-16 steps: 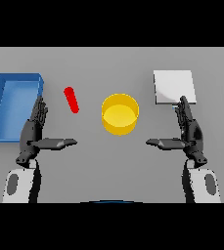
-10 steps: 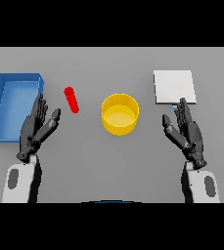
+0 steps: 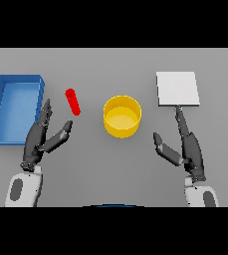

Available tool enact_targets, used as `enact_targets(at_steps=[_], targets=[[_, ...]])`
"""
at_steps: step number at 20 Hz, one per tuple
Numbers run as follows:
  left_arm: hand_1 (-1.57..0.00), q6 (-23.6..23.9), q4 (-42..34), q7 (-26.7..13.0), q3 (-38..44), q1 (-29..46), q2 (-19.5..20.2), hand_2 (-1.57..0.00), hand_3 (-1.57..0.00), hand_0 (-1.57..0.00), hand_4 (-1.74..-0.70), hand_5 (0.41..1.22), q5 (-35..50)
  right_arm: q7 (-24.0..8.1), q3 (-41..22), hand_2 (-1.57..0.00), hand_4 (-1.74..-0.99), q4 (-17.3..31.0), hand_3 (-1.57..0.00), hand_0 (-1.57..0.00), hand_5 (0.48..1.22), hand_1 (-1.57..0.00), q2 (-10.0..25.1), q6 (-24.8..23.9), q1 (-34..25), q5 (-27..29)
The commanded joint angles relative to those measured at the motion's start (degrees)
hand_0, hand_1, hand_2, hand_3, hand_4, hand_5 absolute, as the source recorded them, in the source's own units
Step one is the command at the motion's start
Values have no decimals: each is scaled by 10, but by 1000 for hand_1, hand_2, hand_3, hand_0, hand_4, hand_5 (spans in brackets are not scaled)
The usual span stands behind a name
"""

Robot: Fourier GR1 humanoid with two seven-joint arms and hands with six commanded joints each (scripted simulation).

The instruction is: Pick up the red beaker and tilt it to pour out 1 green nut into yellow bowl. Pick up the yellow bowl and place it on the metallic measuring scale.

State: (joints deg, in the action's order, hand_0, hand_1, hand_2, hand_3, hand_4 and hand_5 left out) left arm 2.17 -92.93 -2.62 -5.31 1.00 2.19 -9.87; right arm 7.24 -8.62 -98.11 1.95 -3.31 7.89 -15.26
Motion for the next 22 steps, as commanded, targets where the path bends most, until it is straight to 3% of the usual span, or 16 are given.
enact_targets(at_steps=[1, 5, 11, 22], targets=[[1, 0, 15, 10, 4, -12, 3, 1, 1, 1, -1095, 617, -1, -8, 1, 1, -1127, 0, 1, 1, 652, 1, 2, -1, 0, -3], [1, 12, 97, 42, 15, -75, -7, 1, 1, 1, -1139, 636, -7, -19, 4, 1, -1171, 0, 1, 1, 653, 1, -2, 5, -7, 10], [1, 27, 213, 70, 47, -164, -5, 1, 1, 1, -1154, 629, -6, -6, 11, 1, -1229, 9, 1, 1, 667, 1, -2, 7, -15, 22], [1, 64, 429, 152, 81, -304, -13, 1, 1, 1, -1256, 664, -27, -11, 16, 1, -1264, -4, 1, 1, 690, 1, 7, 17, -9, 32]])
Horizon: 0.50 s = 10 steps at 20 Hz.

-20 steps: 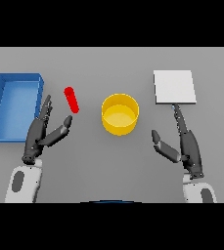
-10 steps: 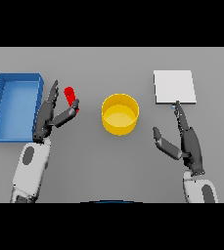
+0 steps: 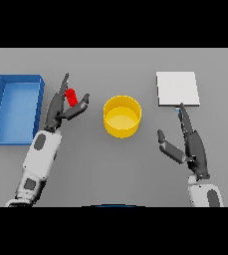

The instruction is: Pick up the red beaker and tilt it to pour out 1 green nut into yellow bowl. Pick up the yellow bowl and place it on the metallic measuring scale.

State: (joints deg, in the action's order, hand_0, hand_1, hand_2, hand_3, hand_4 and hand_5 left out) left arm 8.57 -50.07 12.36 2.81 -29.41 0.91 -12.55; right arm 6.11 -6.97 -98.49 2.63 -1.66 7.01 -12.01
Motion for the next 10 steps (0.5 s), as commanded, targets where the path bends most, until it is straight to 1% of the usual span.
enact_targets(at_steps=[1, 3, 4, 5, 6, 7, 8, 9, 10], targets=[[1, 2, 10, 10, 1, -8, -4, 1, 1, 1, -1261, 671, -1, -2, -5, 1, -1267, 6, 1, 1, 692, 1, -5, -3, -5, -7], [1, 7, 34, 27, 5, -26, -5, 1, 1, 1, -1262, 680, -3, 8, -7, 1, -1262, -4, 1, 1, 691, 1, -6, -3, 1, -7], [1, 8, 49, 30, 9, -34, -2, 1, 1, 1, -1259, 684, -3, 2, -7, 1, -1261, -3, 1, 1, 690, 1, -8, -5, 2, -8], [1, 12, 55, 33, 14, -42, -3, 1, 1, 1, -1271, 692, -1, 2, -3, 1, -1265, -6, 1, 1, 691, 1, -2, -4, 3, -5], [-24, 21, 62, 46, 18, -47, -6, -41, 1, 1, -1297, 715, 0, 2, -4, 1, -1259, -5, 1, 1, 691, 1, -2, -5, 6, -8], [-141, 27, 73, 64, 22, -47, -10, -150, -47, -93, -1324, 741, 2, 1, -5, 1, -1255, 1, 1, 1, 691, 1, -5, -7, 3, -11], [-364, 35, 75, 63, 26, -51, -11, -358, -218, -322, -1355, 770, 3, 0, -2, 1, -1252, 3, 1, 1, 690, 1, -2, -9, -1, -13], [-606, 43, 86, 61, 33, -58, -17, -600, -421, -572, -1424, 860, 6, 8, -6, 1, -1247, -8, 1, 1, 688, 1, -1, -7, 7, -13], [-799, 47, 94, 71, 33, -59, -20, -794, -584, -772, -1480, 933, 4, 5, -7, 1, -1245, -2, 1, 1, 692, 1, -3, -10, 2, -18]])
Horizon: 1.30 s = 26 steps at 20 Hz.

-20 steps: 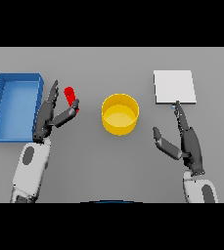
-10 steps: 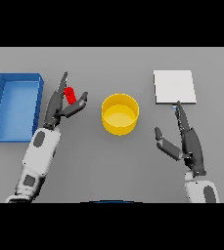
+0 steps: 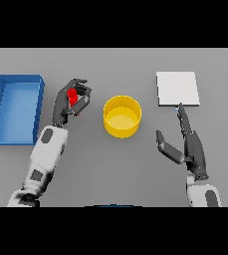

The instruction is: Pick up the red beaker and tilt it to pour out 1 green nut into yellow bowl. Pick up the yellow bowl and place it on the metallic measuring scale.

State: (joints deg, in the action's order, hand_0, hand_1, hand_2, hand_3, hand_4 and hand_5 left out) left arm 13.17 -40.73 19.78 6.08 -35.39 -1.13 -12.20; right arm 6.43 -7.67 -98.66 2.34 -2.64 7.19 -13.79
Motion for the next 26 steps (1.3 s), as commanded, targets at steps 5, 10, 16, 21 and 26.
enact_targets(at_steps=[5, 10, 16, 21, 26], targets=[[-1318, 4, 31, 49, 13, -16, -7, -1317, -1203, -1309, -1606, 1119, 9, 1, 3, 1, -1232, 8, 1, 1, 685, 1, -2, -1, -3, 4], [-1488, 8, 11, 33, 9, -23, 3, -1488, -1451, -1485, -1697, 1127, 12, 15, 1, 1, -1175, 16, 1, 1, 667, 1, -1, -6, -5, -6], [-1549, -5, -68, -44, -63, -38, 48, -1549, -1539, -1549, -1729, 1134, -53, 10, -4, 1, -1103, 10, 1, 1, 656, 1, 4, -20, -6, -33], [-1560, -43, -126, -104, -165, -34, 99, -1560, -1555, -1559, -1735, 1127, -149, 13, 0, 1, -1092, 12, 1, 1, 667, 1, 8, -13, -9, -23], [-1564, -78, -183, -167, -226, -30, 124, -1564, -1561, -1564, -1737, 1149, -200, 18, -10, 1, -1096, 6, 1, 1, 670, 1, 3, -13, 0, -33]])
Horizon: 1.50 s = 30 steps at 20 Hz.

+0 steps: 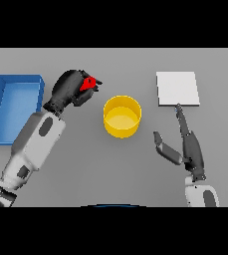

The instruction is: Pick up the red beaker and tilt it to pour out 1 green nut into yellow bowl. Pick up the yellow bowl and place it on the metallic measuring scale.

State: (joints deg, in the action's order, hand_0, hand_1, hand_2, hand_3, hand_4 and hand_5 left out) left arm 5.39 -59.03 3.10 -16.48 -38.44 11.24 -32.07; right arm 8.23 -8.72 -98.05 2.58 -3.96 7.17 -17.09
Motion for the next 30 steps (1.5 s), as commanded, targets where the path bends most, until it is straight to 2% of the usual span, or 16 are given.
enact_targets(at_steps=[1, 5, 7, 11, 12, 13, 15, 16, 18, 21, 23, 25, 27, 30], targets=[[-1565, -10, 1, -5, -21, -13, 11, -1565, -1563, -1565, -1738, 1152, -25, 2, -2, 1, -1086, -1, 1, 1, 679, 1, -2, 2, 2, 1], [-1569, -74, 16, -41, -108, -78, 35, -1569, -1568, -1569, -1740, 1186, -120, -3, 1, 1, -1054, 0, 1, 1, 691, 1, 4, 2, -4, -2], [-1570, -109, 39, -38, -143, -116, 39, -1569, -1569, -1569, -1740, 1199, -161, 0, 0, 1, -1068, -5, 1, 1, 689, 1, 3, 0, 1, -3], [-1570, -178, 75, -27, -205, -170, 38, -1570, -1570, -1570, -1582, 1212, -228, 2, 5, 1, -1063, 2, 1, 1, 681, 1, 1, 5, -3, 10], [-1571, -192, 85, -31, -217, -184, 33, -1571, -1570, -1570, -1612, 1214, -243, -7, 3, 1, -1060, 1, 1, 1, 675, 1, -3, 8, -6, 13], [-1571, -203, 90, -29, -227, -195, 31, -1571, -1570, -1571, -1637, 1215, -253, -2, 1, 1, -1057, 0, 1, 1, 674, 1, -2, 11, -1, 14], [-1571, -210, 112, -9, -255, -212, 33, -1571, -1571, -1571, -1672, 1217, -283, -3, -1, 1, -1065, 7, 1, 1, 676, 1, -4, 11, 0, 11], [-1571, -218, 117, -9, -268, -220, 32, -1571, -1571, -1571, -1685, 1218, -296, 7, 3, 1, -1067, 2, 1, 1, 684, 1, 3, 15, 4, 16], [-1571, -226, 130, -3, -292, -240, 32, -1571, -1571, -1571, -1705, 1219, -324, -3, 1, 1, -1069, 5, 1, 1, 689, 1, 0, 14, -5, 13], [-1571, -225, 156, 0, -323, -259, 23, -1571, -1571, -1571, -1723, 1220, -358, 3, -2, 1, -1063, 4, 1, 1, 697, 1, 1, 20, 1, 15], [-1571, -228, 159, 5, -334, -272, 21, -1571, -1571, -1571, -1729, 1220, -370, -7, -4, 1, -1058, -6, 1, 1, 696, 1, 0, 17, 1, 11], [-1571, -230, 152, -2, -348, -275, 15, -1571, -1571, -1571, -1733, 1221, -385, -3, 1, 1, -1056, 5, 1, 1, 693, 1, -2, 22, -2, 24], [-1571, -219, 158, -9, -360, -275, 11, -1571, -1571, -1571, -1736, 1221, -401, 10, 1, 1, -1058, 7, 1, 1, 700, 1, -3, 21, 0, 23], [-1571, -201, 173, -8, -388, -282, -4, -1571, -1571, -1571, -1736, 1221, -430, -3, 2, 1, -1065, 7, 1, 1, 684, 1, -5, 7, -7, 11]])
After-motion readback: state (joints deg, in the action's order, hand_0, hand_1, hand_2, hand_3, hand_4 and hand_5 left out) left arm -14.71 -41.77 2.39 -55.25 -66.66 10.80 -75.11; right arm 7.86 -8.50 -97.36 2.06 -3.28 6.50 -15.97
